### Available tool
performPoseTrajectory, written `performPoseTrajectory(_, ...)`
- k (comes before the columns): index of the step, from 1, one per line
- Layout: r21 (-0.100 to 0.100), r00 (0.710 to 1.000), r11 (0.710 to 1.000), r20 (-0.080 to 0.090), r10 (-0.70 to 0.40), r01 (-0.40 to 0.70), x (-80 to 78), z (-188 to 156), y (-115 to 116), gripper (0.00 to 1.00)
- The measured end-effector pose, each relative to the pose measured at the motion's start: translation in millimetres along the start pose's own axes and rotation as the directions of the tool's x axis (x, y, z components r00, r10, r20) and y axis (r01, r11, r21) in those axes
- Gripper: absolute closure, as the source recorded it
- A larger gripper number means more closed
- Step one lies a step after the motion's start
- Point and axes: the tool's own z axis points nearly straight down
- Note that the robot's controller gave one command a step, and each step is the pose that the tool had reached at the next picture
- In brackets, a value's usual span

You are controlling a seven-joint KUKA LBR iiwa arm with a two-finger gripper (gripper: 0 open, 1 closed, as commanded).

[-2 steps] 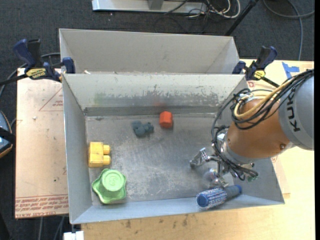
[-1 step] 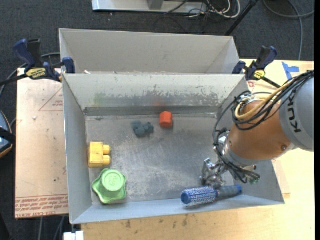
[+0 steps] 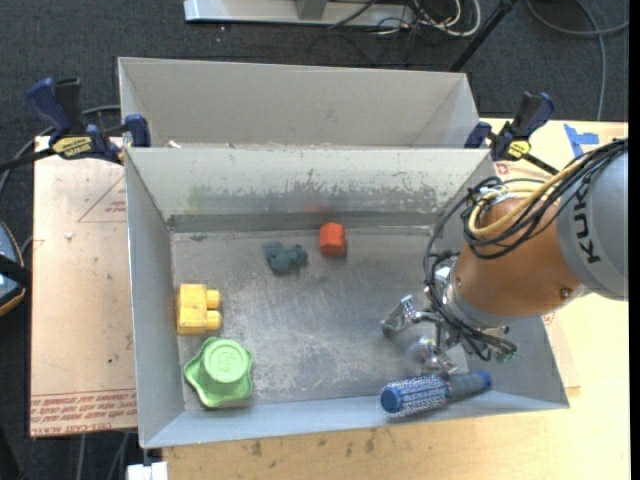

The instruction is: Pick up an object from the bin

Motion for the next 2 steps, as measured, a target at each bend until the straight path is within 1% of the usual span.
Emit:
performPoseTrajectory(1,-0.007,1.0,1.0,-0.019,-0.01,0.01,19.4,-4.3,-41.6,0.0)
performPoseTrajectory(2,-0.01,0.999,1.0,-0.029,-0.013,0.013,21.7,-3.0,-40.3,1.0)
